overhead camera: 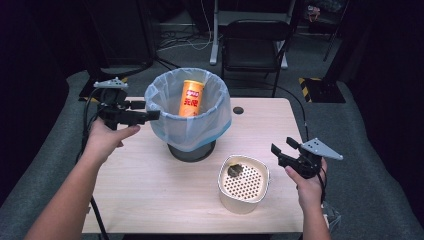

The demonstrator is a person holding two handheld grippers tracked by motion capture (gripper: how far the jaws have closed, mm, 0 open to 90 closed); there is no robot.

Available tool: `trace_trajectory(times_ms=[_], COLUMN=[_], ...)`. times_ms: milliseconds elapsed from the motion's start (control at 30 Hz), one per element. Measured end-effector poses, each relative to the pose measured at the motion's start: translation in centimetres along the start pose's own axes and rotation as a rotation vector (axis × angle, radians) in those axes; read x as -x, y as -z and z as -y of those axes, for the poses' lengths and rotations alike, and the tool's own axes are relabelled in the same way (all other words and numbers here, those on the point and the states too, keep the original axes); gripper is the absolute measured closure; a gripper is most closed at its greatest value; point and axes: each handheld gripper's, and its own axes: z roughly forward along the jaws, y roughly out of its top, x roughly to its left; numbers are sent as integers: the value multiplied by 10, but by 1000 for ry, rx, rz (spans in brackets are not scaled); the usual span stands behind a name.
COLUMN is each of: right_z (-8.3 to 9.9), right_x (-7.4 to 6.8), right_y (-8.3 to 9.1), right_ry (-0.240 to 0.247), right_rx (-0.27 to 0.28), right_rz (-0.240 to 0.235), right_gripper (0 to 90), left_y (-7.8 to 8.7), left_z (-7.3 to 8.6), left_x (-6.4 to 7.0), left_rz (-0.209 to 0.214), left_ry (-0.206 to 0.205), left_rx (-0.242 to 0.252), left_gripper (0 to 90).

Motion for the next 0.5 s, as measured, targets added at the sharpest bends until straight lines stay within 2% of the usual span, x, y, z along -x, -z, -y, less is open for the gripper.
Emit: trace_trajectory(times_ms=[200,367,400,500], right_z=[1,2,2,4], right_x=[-2,-1,-1,0], right_y=[-2,-2,-2,-4], right_ry=[8,7,7,8], right_rx=[-10,-15,-15,-27], right_rz=[-2,0,0,1], right_gripper=[332,332,332,332], left_y=[11,13,13,10], left_z=[14,47,47,68], left_x=[0,-4,-4,-13], left_rz=[13,26,26,28], left_ry=[7,-1,-1,27], left_rx=[-12,-22,-22,-32], left_gripper=[260,252,243,235])
